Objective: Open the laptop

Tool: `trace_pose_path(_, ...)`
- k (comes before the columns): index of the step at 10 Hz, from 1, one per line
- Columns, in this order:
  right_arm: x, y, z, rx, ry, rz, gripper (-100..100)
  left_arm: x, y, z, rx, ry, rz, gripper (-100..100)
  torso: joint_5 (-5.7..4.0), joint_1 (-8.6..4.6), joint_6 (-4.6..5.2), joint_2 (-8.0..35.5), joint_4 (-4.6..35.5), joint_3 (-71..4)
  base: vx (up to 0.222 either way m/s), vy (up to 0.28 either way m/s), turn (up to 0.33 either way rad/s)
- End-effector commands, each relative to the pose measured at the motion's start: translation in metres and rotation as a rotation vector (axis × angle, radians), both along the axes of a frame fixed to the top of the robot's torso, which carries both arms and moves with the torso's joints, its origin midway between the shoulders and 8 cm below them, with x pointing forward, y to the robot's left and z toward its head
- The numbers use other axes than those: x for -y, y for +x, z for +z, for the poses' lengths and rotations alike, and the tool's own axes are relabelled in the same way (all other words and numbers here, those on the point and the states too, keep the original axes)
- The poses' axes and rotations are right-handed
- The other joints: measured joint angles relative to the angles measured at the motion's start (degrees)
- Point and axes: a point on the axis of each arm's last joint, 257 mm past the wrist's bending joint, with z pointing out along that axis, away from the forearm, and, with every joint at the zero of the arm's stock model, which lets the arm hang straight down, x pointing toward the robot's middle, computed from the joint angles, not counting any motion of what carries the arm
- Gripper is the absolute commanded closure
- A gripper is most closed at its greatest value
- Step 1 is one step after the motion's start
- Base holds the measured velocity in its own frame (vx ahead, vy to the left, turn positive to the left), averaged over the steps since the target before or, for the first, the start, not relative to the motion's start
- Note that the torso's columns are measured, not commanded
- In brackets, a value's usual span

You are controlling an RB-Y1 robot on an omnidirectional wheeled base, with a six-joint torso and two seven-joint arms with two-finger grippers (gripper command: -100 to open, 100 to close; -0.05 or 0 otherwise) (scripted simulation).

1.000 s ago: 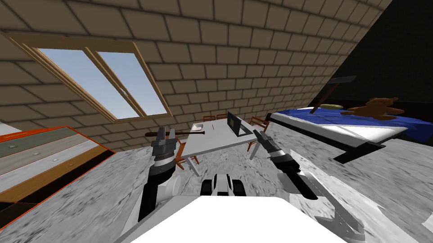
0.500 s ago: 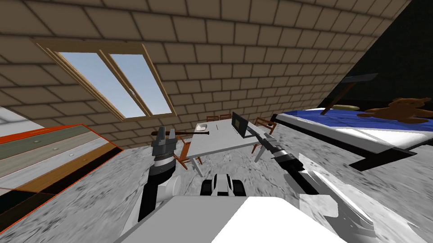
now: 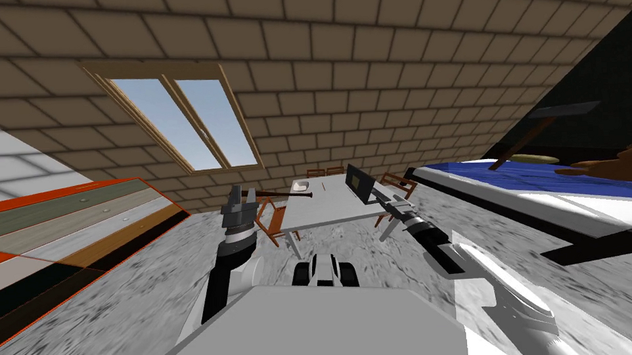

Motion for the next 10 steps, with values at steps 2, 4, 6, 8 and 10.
trace_pose_path(2, 0.046, 0.007, -0.011, -0.056, -0.183, -0.087, -100, 0.000, 0.000, 0.000, 0.000, 0.000, 0.000, 0, -0.01, -0.06, 0.02, 0.00, 0.00, 0.00, 0.053, 0.100, 0.059)
trace_pose_path(4, 0.079, 0.010, -0.014, -0.092, -0.313, -0.145, -100, 0.000, 0.000, 0.000, 0.000, 0.000, 0.000, 0, -0.08, -0.25, 0.02, 0.10, 0.03, 0.06, 0.044, 0.069, 0.076)
trace_pose_path(6, 0.111, 0.012, -0.013, -0.123, -0.435, -0.199, -100, 0.000, 0.000, 0.000, 0.000, 0.000, 0.000, 0, 0.01, 0.03, 0.01, 0.02, 0.00, 0.01, 0.054, 0.109, 0.100)
trace_pose_path(8, 0.126, 0.013, -0.011, -0.137, -0.491, -0.224, -100, 0.000, 0.000, 0.000, 0.000, 0.000, 0.000, 0, -0.03, -0.12, 0.04, 0.06, 0.01, 0.04, 0.039, 0.073, 0.036)
trace_pose_path(10, 0.152, 0.013, -0.005, -0.159, -0.594, -0.268, -100, 0.000, 0.000, 0.000, 0.000, 0.000, 0.000, 0, -0.04, -0.15, 0.01, 0.05, 0.02, 0.04, 0.043, 0.074, 0.076)
